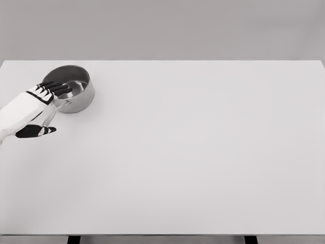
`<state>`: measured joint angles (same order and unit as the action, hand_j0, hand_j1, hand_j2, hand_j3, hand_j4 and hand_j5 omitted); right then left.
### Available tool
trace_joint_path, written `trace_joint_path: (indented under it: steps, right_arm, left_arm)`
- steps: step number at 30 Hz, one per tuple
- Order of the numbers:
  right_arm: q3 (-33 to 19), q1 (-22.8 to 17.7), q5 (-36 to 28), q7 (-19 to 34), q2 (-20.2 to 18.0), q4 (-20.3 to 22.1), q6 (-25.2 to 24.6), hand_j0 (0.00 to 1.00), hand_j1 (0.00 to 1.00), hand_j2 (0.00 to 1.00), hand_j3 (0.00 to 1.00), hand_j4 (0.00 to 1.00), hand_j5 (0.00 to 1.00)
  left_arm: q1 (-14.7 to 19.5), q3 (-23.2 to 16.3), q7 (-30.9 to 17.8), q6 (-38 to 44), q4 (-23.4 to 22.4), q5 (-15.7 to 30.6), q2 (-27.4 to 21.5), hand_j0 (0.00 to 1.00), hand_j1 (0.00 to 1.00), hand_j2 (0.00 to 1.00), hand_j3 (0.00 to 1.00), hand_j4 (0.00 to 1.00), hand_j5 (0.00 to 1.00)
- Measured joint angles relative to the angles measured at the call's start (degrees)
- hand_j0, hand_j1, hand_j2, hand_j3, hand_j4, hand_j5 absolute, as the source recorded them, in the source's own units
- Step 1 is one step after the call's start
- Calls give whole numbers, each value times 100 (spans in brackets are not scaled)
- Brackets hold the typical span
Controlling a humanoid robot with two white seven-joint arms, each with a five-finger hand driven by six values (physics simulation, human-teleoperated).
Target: Rotate pot handle
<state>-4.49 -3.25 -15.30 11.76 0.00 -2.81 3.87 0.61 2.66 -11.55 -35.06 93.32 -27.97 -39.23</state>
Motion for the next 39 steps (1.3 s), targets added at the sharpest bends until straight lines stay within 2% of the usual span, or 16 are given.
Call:
trace_joint_path:
  steps: [6,8,10,12,15,19,22,24,27,35,39]
  right_arm:
    - [0,0,0,0,0,1,0,100,100,100,100,100,100]
    - [0,0,0,0,0,1,0,100,100,100,100,100,100]
    - [0,0,0,0,0,0,0,100,100,100,100,100,100]
    - [0,0,0,0,0,0,0,100,100,100,100,100,100]
    - [0,0,0,0,0,0,0,100,100,100,100,100,100]
    - [0,0,0,0,0,0,0,100,100,100,100,100,100]
    - [0,0,0,0,0,0,0,100,100,100,100,100,100]
    - [0,0,0,0,0,0,0,100,100,100,100,100,100]
    - [0,0,0,0,0,0,0,100,100,100,100,100,100]
    - [0,0,0,0,0,0,1,100,100,100,100,100,100]
    - [0,0,0,0,0,0,1,100,100,100,100,100,100]
  left_arm:
    - [70,-4,0,0,5,-36,-2,100,100,100,100,100,100]
    - [176,-2,0,1,1,-93,3,100,100,100,100,100,100]
    - [448,2,-3,2,-7,-216,41,100,100,100,100,100,100]
    - [431,-12,-31,0,117,-422,134,100,100,100,100,100,100]
    - [475,-66,-658,0,601,-607,253,100,100,100,100,100,100]
    - [633,-100,-1795,-4,884,-769,472,100,100,100,100,100,100]
    - [853,-104,-2144,-6,943,-1199,612,100,100,100,100,100,100]
    - [914,-73,-2243,-8,960,-1572,748,100,100,100,100,100,100]
    - [1107,-81,-2309,-8,976,-1826,859,100,100,100,100,100,100]
    - [1195,-110,-2345,-10,842,-2077,1215,100,100,100,100,100,100]
    - [1371,-122,-2347,-9,519,-2158,1332,100,100,100,100,100,100]
